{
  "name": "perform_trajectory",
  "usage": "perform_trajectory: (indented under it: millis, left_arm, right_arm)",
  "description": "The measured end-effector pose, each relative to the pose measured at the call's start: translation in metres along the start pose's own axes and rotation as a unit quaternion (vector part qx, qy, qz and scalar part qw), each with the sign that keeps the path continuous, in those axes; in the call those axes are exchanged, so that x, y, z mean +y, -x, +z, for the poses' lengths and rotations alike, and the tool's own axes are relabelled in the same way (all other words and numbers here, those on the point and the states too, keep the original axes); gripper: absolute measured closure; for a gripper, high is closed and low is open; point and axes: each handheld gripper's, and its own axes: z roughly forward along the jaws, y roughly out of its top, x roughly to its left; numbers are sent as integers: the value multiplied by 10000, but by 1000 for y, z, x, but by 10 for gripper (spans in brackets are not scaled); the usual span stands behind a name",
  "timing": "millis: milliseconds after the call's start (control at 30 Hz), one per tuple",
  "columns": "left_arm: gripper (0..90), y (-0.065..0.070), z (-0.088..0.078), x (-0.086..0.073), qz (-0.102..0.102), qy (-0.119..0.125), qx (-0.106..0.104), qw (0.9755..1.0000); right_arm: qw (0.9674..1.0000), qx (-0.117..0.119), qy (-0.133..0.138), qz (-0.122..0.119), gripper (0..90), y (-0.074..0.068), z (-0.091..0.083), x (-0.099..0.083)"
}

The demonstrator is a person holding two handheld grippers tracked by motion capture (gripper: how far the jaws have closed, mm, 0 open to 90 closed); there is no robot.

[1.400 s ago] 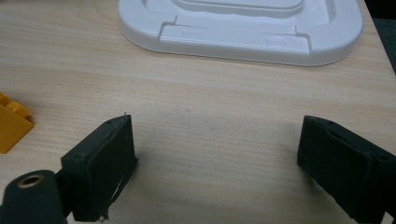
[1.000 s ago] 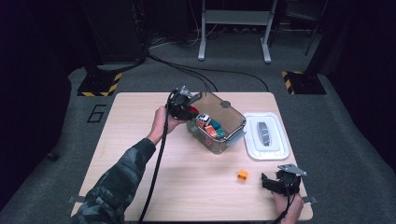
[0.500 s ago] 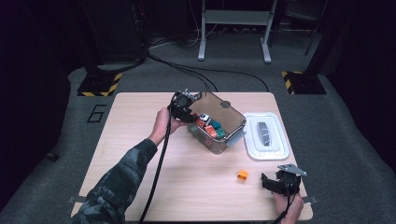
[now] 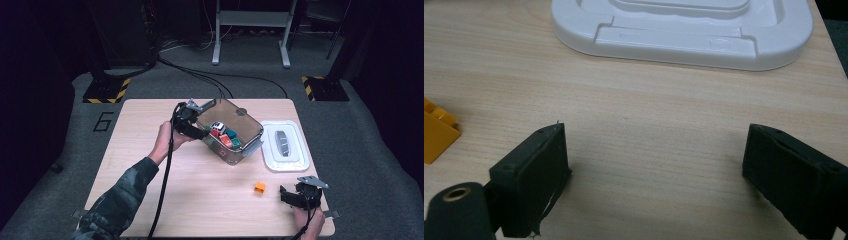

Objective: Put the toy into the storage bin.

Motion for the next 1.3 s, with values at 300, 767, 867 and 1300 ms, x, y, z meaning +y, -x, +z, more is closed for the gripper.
perform_trajectory:
  millis: [300,767,867,1300]
  left_arm:
    - [195,17,-14,-34,62,178,-209,9996]
    - [147,55,-6,-72,314,337,-570,9973]
    - [142,62,-1,-77,395,365,-664,9963]
    - [122,103,27,-89,580,382,-1153,9909]
  right_arm:
    - [10000,-8,-3,17,103,0,0,0]
    - [10000,-18,-17,32,103,0,0,0]
    - [10000,-19,-17,31,102,0,0,0]
    - [10000,-18,-16,32,103,0,0,0]
